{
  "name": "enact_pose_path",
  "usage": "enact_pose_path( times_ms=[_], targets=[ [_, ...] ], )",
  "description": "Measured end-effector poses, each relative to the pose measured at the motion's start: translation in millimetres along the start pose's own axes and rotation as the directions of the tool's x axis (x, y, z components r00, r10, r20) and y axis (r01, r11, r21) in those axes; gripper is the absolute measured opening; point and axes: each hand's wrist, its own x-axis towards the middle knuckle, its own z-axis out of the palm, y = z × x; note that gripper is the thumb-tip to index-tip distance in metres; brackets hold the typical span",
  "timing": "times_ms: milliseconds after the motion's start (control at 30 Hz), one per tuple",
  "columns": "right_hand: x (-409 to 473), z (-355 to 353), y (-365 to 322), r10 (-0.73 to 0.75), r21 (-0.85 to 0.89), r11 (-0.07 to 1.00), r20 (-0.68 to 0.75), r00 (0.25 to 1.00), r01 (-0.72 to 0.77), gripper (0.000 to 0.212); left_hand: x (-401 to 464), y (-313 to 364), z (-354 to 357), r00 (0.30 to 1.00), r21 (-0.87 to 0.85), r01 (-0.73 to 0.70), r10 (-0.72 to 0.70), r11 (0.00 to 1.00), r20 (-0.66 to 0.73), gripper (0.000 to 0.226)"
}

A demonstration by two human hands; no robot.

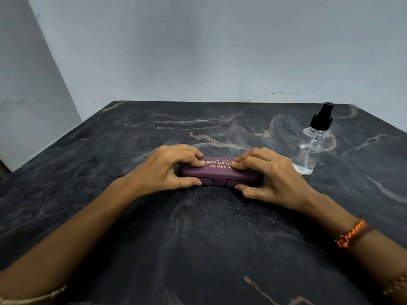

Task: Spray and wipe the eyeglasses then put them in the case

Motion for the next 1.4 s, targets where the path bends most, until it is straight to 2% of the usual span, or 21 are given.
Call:
enact_pose_path(
  times_ms=[667,867,1033,1167,1300,1400],
  targets=[
    [1,0,-3,0.011,-0.027,1.000,0.016,1.000,-0.010,0.033,0,0,2,1.000,0.040,-0.002,0.002,0.999,0.001,0.029],
    [1,0,-4,0.071,-0.065,0.995,0.032,0.997,-0.069,0.035,0,0,2,1.000,0.040,0.015,-0.015,0.999,0.005,0.033],
    [1,2,-6,0.099,-0.171,0.981,0.059,0.993,-0.087,0.046,-1,0,3,0.996,0.139,0.048,-0.057,0.989,0.065,0.049],
    [3,4,-10,0.117,-0.211,0.973,0.082,0.990,-0.098,0.061,0,1,10,0.993,0.215,0.055,-0.077,0.975,0.094,0.070],
    [3,5,-16,0.135,-0.207,0.969,0.001,0.991,-0.132,0.065,0,2,14,0.994,0.260,0.061,-0.081,0.964,0.068,0.085],
    [2,7,-18,0.138,-0.200,0.970,-0.025,0.990,-0.140,0.068,-3,3,18,0.995,0.259,0.086,-0.097,0.962,0.029,0.086]
  ],
)
